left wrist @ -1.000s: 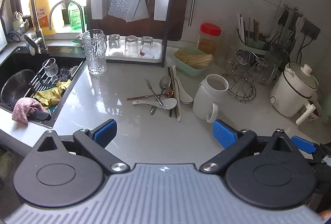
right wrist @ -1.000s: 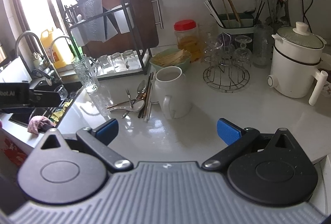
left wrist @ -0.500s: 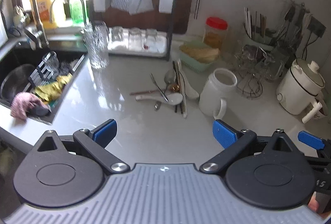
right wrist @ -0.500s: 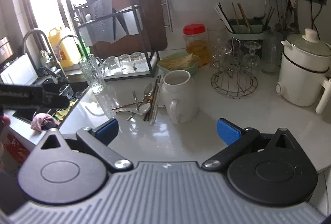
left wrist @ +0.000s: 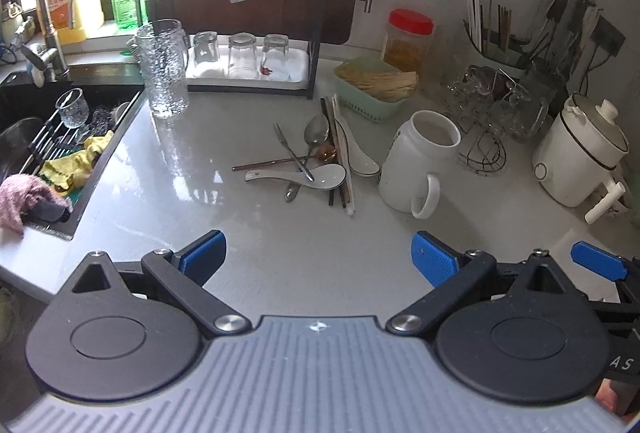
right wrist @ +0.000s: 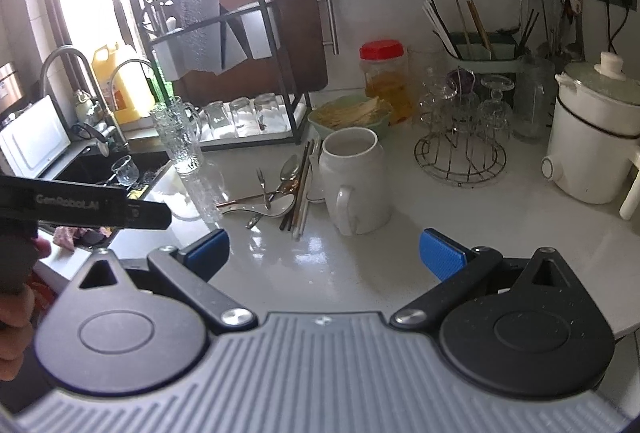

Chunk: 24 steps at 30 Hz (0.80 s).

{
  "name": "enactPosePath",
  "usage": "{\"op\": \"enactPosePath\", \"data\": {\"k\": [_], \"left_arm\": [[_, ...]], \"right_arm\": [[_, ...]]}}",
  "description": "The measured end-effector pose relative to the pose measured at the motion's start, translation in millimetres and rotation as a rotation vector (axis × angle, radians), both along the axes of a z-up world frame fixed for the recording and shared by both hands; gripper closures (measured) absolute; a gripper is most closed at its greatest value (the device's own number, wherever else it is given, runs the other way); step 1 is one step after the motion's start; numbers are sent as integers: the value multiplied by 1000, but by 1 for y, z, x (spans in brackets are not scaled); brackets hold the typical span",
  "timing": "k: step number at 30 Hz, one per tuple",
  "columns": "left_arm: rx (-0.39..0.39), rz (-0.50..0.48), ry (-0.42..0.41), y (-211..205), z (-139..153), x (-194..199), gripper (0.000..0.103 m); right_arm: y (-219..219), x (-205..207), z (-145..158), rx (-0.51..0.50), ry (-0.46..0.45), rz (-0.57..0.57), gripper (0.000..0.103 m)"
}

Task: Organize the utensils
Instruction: 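Grasp the white Starbucks mug with the right tool while the left tool reaches toward the fork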

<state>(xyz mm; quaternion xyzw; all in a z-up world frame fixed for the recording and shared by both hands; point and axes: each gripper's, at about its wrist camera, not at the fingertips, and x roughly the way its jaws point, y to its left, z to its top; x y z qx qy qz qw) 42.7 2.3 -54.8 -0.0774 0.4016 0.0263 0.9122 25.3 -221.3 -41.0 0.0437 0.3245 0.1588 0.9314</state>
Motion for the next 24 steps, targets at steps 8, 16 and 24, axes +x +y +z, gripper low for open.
{"op": "enactPosePath", "data": {"k": [8, 16, 24], "left_arm": [[-4, -43, 11, 1, -15, 43, 2], [11, -74, 16, 5, -34, 93, 2], [36, -20, 49, 27, -54, 138, 2]], "right_arm": [[-1, 25, -15, -11, 5, -11, 0], [-4, 54, -31, -18, 8, 0, 0], [10, 105, -46, 2, 22, 64, 0]]}}
